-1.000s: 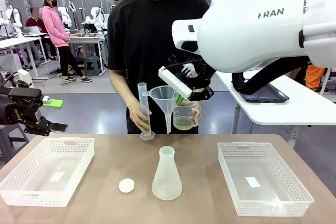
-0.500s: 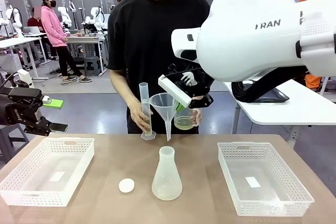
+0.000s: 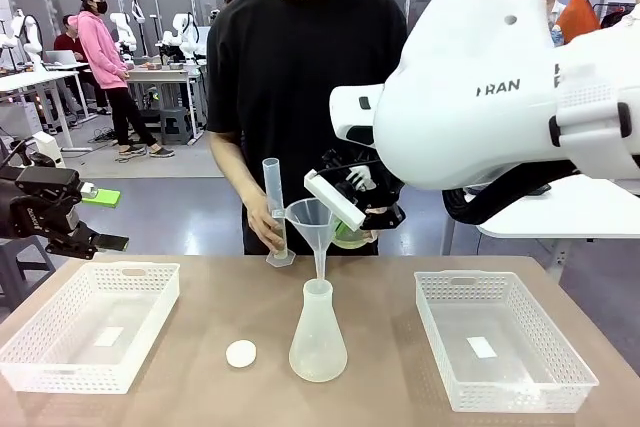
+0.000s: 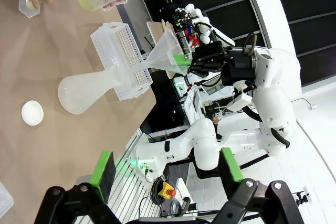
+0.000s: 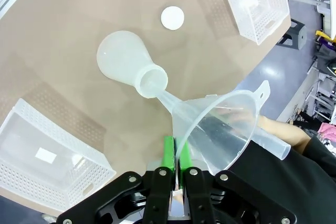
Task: Prepare the solutions needed for the experiment.
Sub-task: Pick up the Plastic Funnel and insert it into the Big flask.
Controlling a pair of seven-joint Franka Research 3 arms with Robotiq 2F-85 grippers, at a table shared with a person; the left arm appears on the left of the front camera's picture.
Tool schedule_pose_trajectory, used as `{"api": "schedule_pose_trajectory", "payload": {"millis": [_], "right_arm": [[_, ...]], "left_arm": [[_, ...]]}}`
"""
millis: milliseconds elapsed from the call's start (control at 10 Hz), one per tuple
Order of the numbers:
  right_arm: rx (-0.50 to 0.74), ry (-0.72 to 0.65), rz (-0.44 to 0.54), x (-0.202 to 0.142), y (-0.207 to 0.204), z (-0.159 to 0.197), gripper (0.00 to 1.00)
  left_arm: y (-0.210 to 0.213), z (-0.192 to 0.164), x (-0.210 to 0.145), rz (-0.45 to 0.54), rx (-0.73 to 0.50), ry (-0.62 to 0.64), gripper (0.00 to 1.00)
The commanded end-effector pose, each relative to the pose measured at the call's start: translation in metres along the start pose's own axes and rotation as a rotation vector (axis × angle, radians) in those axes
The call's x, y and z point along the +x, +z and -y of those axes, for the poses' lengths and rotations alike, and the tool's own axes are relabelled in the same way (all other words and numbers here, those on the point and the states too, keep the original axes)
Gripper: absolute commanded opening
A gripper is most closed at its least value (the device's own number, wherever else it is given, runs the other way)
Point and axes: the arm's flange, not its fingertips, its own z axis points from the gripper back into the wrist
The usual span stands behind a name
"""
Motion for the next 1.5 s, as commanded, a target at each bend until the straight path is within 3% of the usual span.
{"api": "schedule_pose_trajectory", "payload": {"millis": [0, 1200, 1300, 1400], "right_arm": [[-0.036, 0.029, 0.040, -0.005, -0.013, -0.004, 0.04], [0.002, 0.049, 0.105, -0.005, -0.071, -0.029, 0.04], [0.001, 0.054, 0.110, -0.005, -0.071, -0.030, 0.22], [0.004, 0.050, 0.108, -0.004, -0.071, -0.031, 0.24]], "left_arm": [[-0.002, 0.001, 0.002, 0.014, -0.026, -0.007, 1.00], [-0.002, 0.001, 0.002, 0.014, -0.026, -0.007, 1.00], [-0.002, 0.001, 0.002, 0.014, -0.026, -0.007, 1.00], [-0.002, 0.001, 0.002, 0.014, -0.026, -0.007, 1.00]]}}
